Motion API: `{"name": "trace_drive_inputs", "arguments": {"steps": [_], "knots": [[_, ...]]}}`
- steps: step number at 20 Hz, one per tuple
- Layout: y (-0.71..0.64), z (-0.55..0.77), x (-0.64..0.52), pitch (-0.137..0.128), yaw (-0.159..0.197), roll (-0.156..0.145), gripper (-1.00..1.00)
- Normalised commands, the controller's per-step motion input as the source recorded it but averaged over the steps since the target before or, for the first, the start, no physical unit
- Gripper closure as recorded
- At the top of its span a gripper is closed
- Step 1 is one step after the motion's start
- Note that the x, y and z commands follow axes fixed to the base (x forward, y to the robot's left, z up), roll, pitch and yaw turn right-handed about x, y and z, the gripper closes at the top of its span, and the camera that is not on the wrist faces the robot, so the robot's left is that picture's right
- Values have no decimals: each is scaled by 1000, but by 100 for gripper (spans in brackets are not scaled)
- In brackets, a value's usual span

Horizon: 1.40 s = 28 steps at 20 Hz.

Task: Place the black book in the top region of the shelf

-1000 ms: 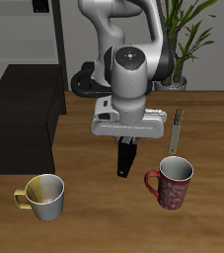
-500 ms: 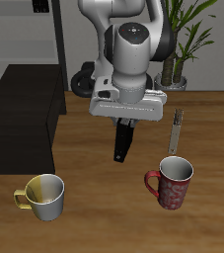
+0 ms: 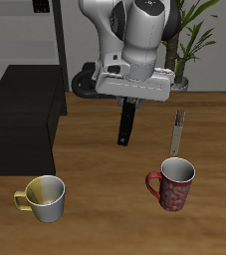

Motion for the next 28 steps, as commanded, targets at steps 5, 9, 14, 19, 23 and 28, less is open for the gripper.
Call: {"name": "trace_drive_inputs", "arguments": {"steps": [5, 9, 14, 19, 23, 28], "knots": [[50, 392, -173, -25, 55, -92, 100], [-8, 224, -25, -13, 54, -97, 100], [-210, 22, 113, 37, 59, -156, 100], [-175, 11, 161, 35, 15, -119, 100], [-13, 5, 20, 3, 34, -105, 100], [32, 94, -156, -2, 15, -68, 100]]}}
